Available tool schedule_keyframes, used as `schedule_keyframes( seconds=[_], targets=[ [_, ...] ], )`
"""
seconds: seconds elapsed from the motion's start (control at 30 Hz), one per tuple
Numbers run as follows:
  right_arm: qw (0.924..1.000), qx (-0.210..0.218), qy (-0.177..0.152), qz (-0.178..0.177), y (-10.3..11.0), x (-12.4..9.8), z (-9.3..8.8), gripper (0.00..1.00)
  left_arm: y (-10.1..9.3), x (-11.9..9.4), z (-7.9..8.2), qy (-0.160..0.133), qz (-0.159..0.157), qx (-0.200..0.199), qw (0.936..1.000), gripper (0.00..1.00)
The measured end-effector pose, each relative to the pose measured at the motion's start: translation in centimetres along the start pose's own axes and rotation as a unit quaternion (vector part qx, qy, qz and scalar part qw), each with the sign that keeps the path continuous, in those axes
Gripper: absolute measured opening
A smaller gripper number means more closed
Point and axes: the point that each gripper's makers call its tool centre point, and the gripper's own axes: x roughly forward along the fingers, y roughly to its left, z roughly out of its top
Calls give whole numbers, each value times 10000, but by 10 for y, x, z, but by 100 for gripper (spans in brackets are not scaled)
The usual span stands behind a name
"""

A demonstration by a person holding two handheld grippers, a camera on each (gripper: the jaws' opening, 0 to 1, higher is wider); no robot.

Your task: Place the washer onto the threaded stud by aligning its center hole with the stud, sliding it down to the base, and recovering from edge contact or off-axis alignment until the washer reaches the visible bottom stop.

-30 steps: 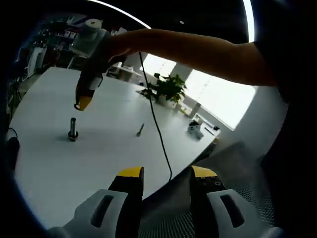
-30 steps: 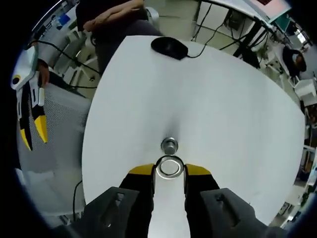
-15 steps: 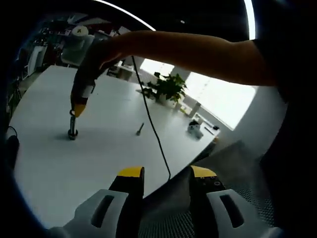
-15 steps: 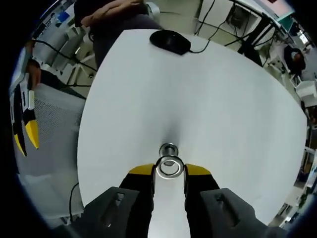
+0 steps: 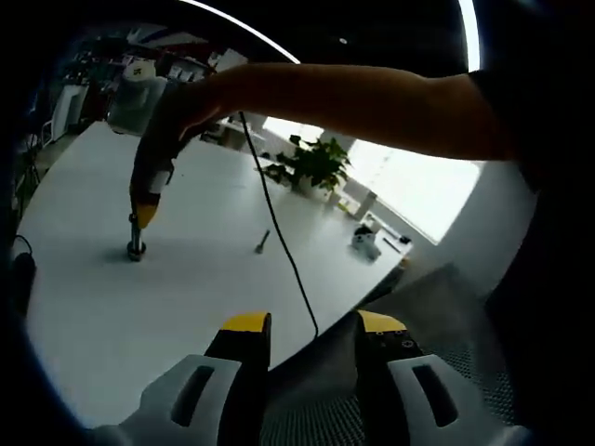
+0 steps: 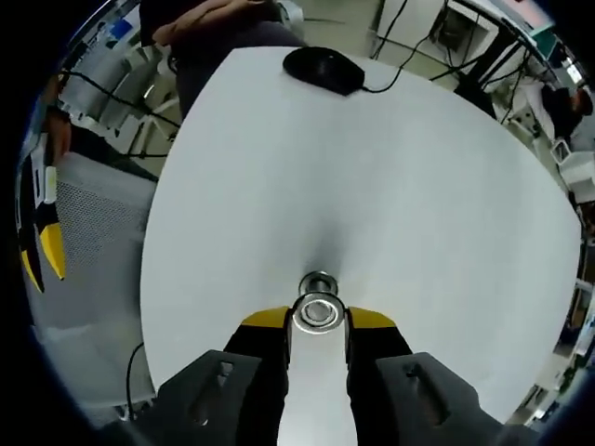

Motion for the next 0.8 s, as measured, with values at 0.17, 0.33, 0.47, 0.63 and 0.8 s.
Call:
schedule_keyframes(
  seconds=[0.17,0.33,0.47,0.63,0.8],
  targets=[
    [10000,2,31,68,0,10,1,22,0,0,-1,26,-11,1,10000,34],
    [9999,-40,118,53,1,18,0,22,-1,1,-1,50,-27,1,10000,34],
    [9997,-106,199,13,1,24,1,22,0,1,-2,83,-39,-11,10000,34],
    [9996,-103,267,17,1,32,0,22,0,0,-1,54,-23,-27,10000,33],
    [9994,-111,324,-3,1,42,-1,22,0,0,-1,62,-46,-25,10000,33]
  ],
)
